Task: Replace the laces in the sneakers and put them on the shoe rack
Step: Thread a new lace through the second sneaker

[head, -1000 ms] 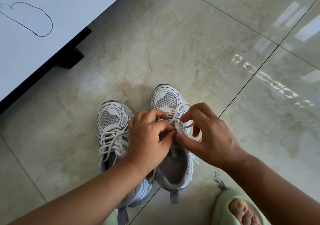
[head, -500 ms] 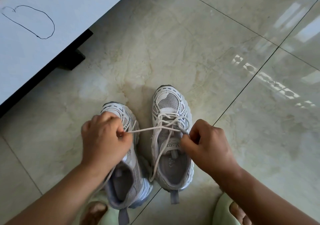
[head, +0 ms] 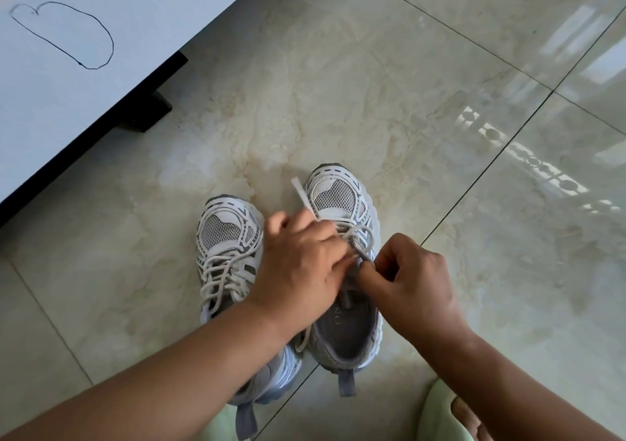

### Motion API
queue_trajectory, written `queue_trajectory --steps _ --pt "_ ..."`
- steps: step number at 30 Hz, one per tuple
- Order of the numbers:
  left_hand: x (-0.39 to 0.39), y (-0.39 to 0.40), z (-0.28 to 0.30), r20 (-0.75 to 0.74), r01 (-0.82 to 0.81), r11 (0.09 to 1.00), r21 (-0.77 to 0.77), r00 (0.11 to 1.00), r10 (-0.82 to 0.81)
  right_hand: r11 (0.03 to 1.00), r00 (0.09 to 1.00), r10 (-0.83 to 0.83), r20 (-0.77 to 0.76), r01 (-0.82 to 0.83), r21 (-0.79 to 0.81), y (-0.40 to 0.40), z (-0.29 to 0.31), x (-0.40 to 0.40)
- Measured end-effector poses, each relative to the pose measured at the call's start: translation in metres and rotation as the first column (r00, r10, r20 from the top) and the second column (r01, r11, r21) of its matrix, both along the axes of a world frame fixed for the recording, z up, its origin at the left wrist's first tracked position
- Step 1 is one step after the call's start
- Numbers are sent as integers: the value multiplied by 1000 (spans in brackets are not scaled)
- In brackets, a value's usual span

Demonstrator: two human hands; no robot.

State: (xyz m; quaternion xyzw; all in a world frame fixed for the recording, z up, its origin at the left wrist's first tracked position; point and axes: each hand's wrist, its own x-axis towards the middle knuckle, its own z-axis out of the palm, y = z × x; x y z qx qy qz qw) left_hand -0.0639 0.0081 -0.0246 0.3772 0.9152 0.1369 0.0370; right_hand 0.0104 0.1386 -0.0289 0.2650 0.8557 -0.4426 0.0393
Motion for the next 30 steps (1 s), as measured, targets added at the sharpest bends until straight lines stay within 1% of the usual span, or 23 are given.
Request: queue_trajectory --steps 4,7,9,11,12,14,16,17,19,21,24,26,28,30 --pt "-12 -12 9 -25 -143 985 99 989 146 1000 1000 -10 7 10 17 2 -1 1" --pt "-18 -27 8 -51 -207 976 67 976 210 1000 1000 -30 7 30 0 2 0 0" --pt "-18 -34 3 -25 -228 972 55 973 229 1000 1000 -19 10 19 0 1 1 0" --pt "-18 -36 0 70 -188 976 107 981 181 999 1000 16 3 -16 28 1 0 -1" --pt "-18 -36 1 147 -145 976 163 982 121 998 999 42 -7 -42 41 1 0 0" --pt "-17 -35 6 295 -76 957 280 955 -11 995 995 91 -46 -89 37 4 -2 0" --pt "-15 -34 11 369 -16 943 331 923 -114 988 981 152 -118 -150 25 5 -1 -2" --pt "-12 -34 12 374 15 948 317 917 -140 981 968 194 -162 -191 30 5 -1 -4" --pt "-8 -32 10 331 22 966 257 937 -110 964 937 265 -227 -262 43 4 -5 -8" --pt "-5 -27 8 223 -6 985 174 974 -33 961 931 276 -237 -265 79 2 -7 -10" --pt "5 -19 6 33 -10 1000 -10 999 10 963 927 267 -263 -245 116 3 -10 -8" --pt "10 -13 4 -2 -37 990 -136 999 37 963 915 269 -299 -256 83 2 -12 -5" --pt "10 -9 2 -22 -54 985 -166 998 51 968 917 245 -316 -249 26 2 -13 -3" --pt "10 -10 1 -19 -84 992 -95 996 83 973 922 218 -320 -231 -3 2 -14 -1"
